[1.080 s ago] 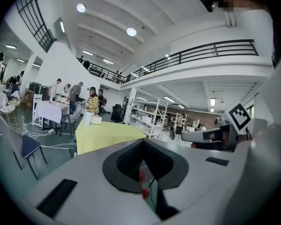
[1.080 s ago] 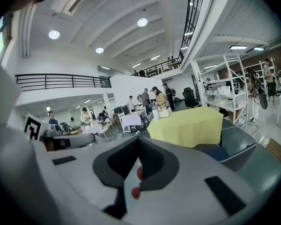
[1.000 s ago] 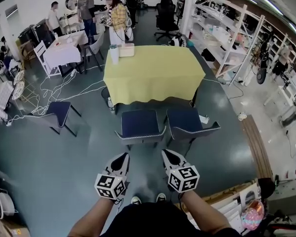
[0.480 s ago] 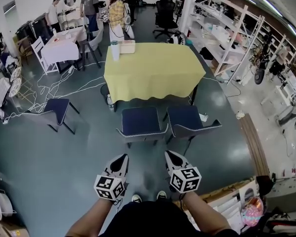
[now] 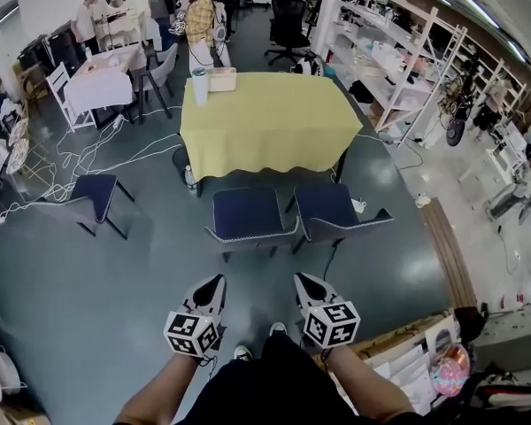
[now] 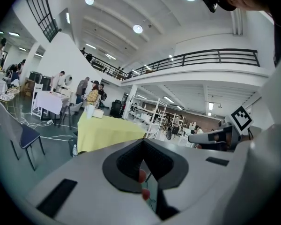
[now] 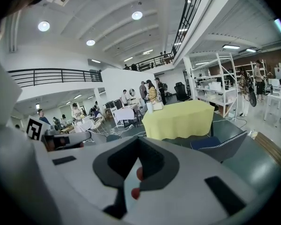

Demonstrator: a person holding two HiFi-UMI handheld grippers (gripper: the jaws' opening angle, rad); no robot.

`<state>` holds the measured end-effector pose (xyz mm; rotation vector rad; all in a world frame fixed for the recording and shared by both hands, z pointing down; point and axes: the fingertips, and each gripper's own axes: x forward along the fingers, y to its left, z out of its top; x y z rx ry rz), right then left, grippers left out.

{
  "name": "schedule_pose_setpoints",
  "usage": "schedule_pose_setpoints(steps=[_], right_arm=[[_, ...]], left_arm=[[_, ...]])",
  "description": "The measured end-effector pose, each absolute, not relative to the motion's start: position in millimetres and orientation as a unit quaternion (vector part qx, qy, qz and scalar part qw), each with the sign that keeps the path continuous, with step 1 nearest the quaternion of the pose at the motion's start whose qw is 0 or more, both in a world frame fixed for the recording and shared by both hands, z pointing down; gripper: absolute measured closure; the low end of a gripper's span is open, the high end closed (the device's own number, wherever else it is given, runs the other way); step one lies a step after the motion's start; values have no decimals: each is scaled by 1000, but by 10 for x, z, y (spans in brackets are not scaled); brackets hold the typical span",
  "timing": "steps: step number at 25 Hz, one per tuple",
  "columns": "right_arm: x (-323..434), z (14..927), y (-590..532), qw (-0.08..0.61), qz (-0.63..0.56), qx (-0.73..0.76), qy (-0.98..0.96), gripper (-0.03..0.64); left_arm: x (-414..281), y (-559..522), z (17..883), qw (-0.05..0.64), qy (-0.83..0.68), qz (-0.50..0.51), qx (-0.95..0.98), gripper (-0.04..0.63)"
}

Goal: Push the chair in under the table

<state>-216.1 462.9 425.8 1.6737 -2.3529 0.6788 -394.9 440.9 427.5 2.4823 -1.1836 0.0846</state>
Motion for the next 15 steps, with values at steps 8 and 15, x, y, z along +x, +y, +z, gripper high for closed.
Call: schedule_pose_setpoints(steps=[8, 15], right_arm=[[-1986, 4354, 4474, 86, 234, 567, -785, 603], [-1852, 4400, 4022, 74, 237, 556, -793, 603]], left_arm=[[-3839, 4245, 4373, 197, -421, 35, 885, 586], [-3702, 3880, 4402, 195, -430, 34, 881, 586]])
